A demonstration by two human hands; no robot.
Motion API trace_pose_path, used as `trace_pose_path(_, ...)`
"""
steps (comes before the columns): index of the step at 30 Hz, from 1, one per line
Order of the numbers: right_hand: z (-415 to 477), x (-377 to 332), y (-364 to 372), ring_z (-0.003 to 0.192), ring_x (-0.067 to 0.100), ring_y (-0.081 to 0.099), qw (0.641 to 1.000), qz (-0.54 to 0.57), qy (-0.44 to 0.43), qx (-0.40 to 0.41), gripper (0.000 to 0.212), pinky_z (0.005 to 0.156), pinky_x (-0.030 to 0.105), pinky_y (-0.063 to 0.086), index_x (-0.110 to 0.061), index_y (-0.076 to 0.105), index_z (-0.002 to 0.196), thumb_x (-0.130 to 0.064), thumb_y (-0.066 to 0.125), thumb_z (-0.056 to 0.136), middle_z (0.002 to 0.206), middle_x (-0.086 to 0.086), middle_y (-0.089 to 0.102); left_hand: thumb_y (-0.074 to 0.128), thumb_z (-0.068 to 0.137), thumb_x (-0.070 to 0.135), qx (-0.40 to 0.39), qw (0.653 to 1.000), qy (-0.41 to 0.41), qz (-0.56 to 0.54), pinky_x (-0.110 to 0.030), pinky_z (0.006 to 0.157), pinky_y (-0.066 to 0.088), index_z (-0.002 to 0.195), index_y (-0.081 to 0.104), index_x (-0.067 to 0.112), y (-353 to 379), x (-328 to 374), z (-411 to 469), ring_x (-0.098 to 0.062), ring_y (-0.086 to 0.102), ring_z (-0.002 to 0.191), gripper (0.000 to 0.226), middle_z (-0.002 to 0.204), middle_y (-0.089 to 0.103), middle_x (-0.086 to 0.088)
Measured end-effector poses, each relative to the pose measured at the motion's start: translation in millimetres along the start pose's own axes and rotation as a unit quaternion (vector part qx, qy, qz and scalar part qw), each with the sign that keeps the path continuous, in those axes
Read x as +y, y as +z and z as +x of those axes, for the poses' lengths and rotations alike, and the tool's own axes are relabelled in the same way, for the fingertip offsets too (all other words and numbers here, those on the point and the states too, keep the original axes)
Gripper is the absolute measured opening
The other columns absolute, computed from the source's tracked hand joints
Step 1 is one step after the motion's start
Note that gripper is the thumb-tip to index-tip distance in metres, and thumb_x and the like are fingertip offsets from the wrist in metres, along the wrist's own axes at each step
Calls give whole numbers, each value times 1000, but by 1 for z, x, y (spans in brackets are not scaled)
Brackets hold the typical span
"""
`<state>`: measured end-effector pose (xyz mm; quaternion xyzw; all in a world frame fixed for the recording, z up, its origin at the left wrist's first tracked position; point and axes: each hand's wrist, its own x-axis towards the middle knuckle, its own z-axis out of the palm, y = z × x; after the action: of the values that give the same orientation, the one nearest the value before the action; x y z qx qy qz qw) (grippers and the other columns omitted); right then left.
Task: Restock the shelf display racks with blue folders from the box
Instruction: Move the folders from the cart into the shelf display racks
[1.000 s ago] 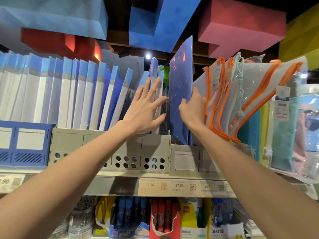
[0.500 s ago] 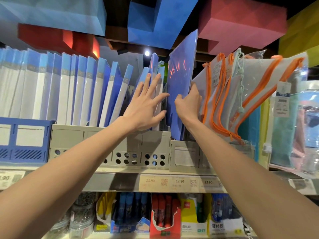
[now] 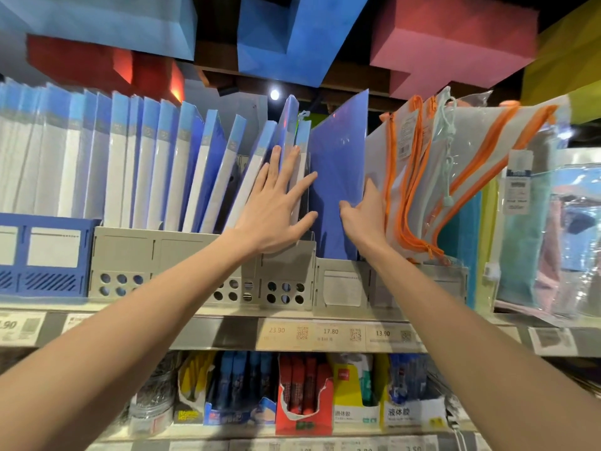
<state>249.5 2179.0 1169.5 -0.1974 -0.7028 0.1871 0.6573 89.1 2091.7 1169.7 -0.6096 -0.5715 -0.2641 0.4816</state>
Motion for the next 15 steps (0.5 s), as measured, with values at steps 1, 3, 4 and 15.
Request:
trace_pose_path(1,-1,-1,2,98,15,63,1000,-1,4,3,43,77,34,62,-17,47,134,-8,57,93,124,2,59,39,99,58,0,1000,-1,-3,-50,126,-4,160,19,30,1,0,-1,-31,-24,152,71,168,-18,-8)
trace_pose_path(3,-1,-1,2,93,13,64,1000,-2,18,4,47,71,28,61,-18,44,138,-9,58,94,126,2,58,37,101,54,2,1000,-1,-4,-49,126,-5,161,16,29,2,-1,0,-31,-23,152,68,168,-18,-8)
trace_pose_path(4,-2,0,2,87,11,63,1000,-7,30,-1,49,64,22,57,-17,42,140,-10,58,95,125,1,57,36,102,53,4,1000,-2,-3,-49,126,-5,161,15,29,2,-1,0,-31,-24,152,68,168,-18,-8)
trace_pose_path(15,-20,3,-13,109,28,58,987,-102,92,-87,59,81,40,55,-12,39,132,-39,69,89,125,8,54,31,99,54,-14,999,-34,-12,-47,126,-3,162,6,26,-5,10,-6,-31,-22,153,74,167,-18,-11)
